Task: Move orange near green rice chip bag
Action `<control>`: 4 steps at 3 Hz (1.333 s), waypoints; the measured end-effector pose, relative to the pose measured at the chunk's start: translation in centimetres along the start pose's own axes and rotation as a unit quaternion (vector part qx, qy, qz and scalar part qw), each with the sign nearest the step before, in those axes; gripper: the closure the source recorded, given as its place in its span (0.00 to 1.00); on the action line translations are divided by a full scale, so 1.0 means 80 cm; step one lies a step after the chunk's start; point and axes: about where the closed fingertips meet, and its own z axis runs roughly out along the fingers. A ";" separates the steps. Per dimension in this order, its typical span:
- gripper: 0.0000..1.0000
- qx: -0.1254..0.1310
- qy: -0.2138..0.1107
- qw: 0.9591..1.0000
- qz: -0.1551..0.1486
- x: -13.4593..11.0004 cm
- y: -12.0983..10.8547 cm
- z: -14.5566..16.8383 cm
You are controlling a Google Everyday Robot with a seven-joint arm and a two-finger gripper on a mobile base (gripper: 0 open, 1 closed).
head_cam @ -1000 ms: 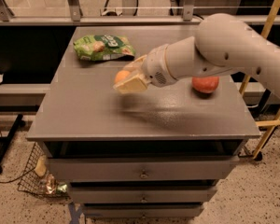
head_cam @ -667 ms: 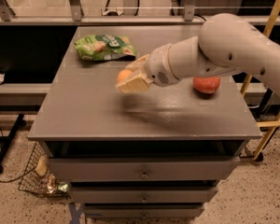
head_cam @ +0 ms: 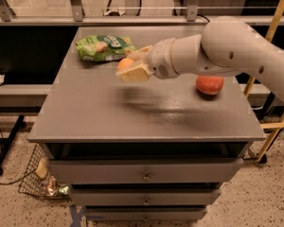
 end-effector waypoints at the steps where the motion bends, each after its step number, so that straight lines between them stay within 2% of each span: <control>1: 1.00 0.016 -0.037 0.999 0.003 -0.011 -0.066 0.026; 2: 1.00 0.021 -0.050 0.999 0.005 -0.015 -0.095 0.042; 3: 1.00 0.014 -0.045 0.999 0.009 -0.012 -0.121 0.076; 4: 1.00 0.004 -0.012 1.000 0.019 0.007 -0.128 0.110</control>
Offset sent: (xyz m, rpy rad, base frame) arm 0.1211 0.0013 0.0131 0.1293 -0.0645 -0.0398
